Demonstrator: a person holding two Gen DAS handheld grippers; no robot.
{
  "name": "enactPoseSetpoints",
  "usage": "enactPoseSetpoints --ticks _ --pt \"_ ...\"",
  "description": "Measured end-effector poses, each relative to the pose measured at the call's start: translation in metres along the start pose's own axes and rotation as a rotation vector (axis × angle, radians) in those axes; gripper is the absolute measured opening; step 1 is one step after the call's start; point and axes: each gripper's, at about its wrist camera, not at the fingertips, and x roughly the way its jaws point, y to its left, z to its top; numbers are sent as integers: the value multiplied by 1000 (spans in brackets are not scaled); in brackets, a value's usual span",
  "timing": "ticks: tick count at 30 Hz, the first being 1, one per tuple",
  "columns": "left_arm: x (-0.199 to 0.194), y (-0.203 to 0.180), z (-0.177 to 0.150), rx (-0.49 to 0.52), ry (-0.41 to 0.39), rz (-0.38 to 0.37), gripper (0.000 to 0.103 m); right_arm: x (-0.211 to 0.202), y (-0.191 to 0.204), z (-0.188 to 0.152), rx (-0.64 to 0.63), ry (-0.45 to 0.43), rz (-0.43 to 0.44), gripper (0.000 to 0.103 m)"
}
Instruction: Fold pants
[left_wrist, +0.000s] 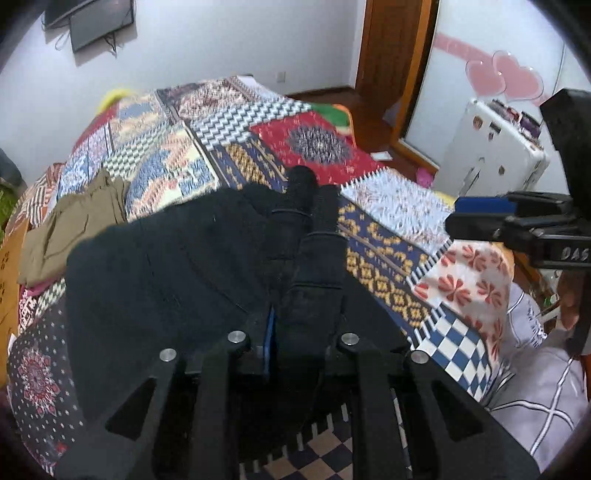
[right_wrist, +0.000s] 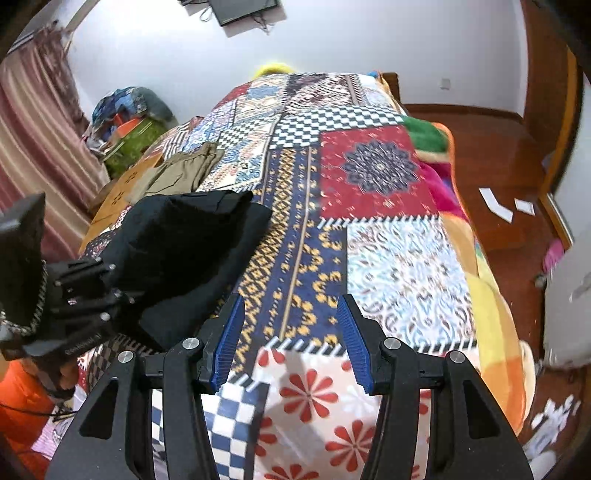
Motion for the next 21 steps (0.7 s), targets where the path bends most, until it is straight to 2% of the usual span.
enactPoseSetpoints --ticks 2,4,6,9,12,13,17,21 --pt "-4 -2 -1 -8 0 -12 30 -1 0 1 2 -5 4 49" --pt "-11 -4 1 -15 -3 -43 48 -6 4 2 -5 -14 10 49" --pt "-20 -8 2 -15 -21 -68 58 -12 10 4 -16 -27 20 49" --pt "-36 -10 3 -13 -49 -46 58 -16 20 8 -40 -51 40 49" --pt "-52 3 6 -72 -73 42 58 -15 30 11 -62 -60 59 49" --pt "-55 7 5 -89 -80 48 58 -14 35 12 -73 -60 68 49" --pt "-75 46 2 -195 -125 90 64 -3 55 16 -112 -50 98 49" --pt "-80 89 -11 -279 -122 199 66 8 75 18 -154 -30 133 49"
